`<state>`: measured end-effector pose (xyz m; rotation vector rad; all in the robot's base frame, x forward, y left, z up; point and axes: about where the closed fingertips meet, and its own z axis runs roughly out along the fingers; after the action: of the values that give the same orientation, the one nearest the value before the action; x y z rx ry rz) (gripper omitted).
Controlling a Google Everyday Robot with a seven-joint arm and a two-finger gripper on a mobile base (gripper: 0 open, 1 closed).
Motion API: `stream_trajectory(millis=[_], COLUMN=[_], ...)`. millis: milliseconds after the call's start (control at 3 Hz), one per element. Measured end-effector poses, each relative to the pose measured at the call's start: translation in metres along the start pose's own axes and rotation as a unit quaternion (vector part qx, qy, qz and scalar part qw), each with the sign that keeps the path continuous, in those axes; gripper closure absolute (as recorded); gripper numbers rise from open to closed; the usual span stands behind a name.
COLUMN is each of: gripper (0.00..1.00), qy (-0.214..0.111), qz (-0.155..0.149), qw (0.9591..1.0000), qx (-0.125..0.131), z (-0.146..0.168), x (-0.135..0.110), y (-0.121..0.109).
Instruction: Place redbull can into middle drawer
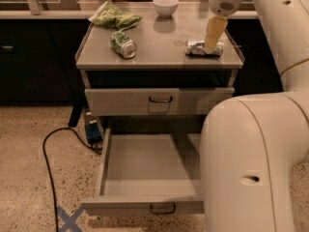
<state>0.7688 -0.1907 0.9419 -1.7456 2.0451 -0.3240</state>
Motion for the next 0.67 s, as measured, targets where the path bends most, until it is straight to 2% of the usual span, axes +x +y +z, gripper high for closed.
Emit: stream_trajectory(millis=[333, 667], gripper=[0.0, 0.0], qy=[0.003, 0.009], qz=[0.007, 0.022], qw=[0.9992, 0.9987], qx=[0.038, 0.044], z=[0.036, 0.071], x=[-0.006, -0.005], y=[-0.03, -0.037])
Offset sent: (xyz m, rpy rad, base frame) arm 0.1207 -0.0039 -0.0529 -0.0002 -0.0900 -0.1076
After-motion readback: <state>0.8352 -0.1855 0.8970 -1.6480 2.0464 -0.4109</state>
